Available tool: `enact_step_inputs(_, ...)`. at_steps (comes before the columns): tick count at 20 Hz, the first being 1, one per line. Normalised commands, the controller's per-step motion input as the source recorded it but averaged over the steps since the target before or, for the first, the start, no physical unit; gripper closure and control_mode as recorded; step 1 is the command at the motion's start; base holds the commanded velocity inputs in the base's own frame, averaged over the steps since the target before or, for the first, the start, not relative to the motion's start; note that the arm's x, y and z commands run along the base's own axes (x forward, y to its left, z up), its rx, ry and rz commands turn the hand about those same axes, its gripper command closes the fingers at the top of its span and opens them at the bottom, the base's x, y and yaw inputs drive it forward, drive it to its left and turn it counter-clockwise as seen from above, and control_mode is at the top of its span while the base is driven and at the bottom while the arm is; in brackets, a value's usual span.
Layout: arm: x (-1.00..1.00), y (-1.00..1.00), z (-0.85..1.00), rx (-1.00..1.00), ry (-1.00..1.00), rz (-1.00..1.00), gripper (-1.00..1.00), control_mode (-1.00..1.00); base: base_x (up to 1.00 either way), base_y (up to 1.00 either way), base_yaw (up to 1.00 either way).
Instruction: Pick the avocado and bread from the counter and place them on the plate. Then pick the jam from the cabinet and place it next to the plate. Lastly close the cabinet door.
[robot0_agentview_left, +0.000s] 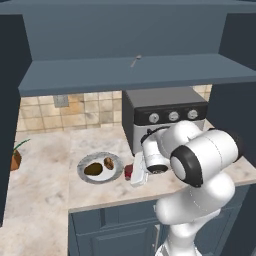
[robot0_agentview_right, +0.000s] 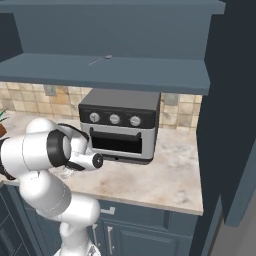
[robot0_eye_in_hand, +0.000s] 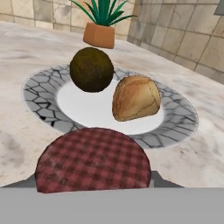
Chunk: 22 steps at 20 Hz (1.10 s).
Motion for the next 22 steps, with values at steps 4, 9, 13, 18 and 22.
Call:
enact_step_inputs(4,0.16,0.15,-0.3,0.0,-0.04,-0.05,1.0,-1.0,0.0,0.0,0.0)
enact_step_inputs(9,0.17,0.15,-0.31,0.0,-0.02,-0.05,1.0,-1.0,0.0,0.0,0.0)
enact_step_inputs(13,0.16,0.12,-0.28,0.0,0.0,-0.06,-1.0,-1.0,0.0,0.0,0.0)
enact_step_inputs(18,0.01,-0.03,-0.15,0.0,0.0,-0.09,-1.0,-1.0,0.0,0.0,0.0)
enact_step_inputs(22,-0.08,-0.11,-0.03,0.0,0.0,-0.09,-1.0,-1.0,0.0,0.0,0.0)
